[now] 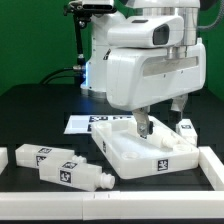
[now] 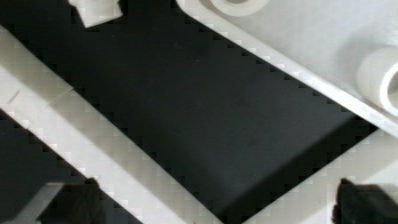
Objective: Assemble desk
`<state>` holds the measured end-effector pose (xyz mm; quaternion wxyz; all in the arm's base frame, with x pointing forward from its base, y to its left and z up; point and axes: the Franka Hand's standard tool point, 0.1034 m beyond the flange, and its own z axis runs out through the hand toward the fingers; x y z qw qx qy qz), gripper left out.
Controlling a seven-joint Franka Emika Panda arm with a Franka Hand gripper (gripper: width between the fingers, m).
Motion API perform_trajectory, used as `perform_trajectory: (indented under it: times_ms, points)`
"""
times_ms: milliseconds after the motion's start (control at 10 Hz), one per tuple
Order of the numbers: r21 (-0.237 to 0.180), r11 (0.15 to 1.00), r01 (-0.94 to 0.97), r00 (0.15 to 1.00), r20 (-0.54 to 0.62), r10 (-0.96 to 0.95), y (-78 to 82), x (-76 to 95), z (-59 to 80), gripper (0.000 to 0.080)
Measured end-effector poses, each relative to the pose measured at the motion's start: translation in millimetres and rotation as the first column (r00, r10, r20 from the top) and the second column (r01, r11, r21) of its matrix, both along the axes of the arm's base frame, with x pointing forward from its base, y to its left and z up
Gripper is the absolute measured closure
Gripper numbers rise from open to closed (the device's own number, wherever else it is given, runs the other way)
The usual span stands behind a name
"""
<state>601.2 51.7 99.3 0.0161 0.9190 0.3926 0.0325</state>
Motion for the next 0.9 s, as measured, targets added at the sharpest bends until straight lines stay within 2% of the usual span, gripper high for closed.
perform_trajectory:
  times_ms: [600,700,900]
  points:
    - [-0.007,1.0,0.004,1.0,0.0,-0.004,-0.5,-0.3,-0.8,0.015]
    - [-0.007,1.0,-0.023,1.0,-0.004,0.023,-5.8,-1.1,-1.8,0.015]
    - [0.0,0.996,-0.084,0.996,-0.036,0.084,-53.7,-19.2,-10.2,0.015]
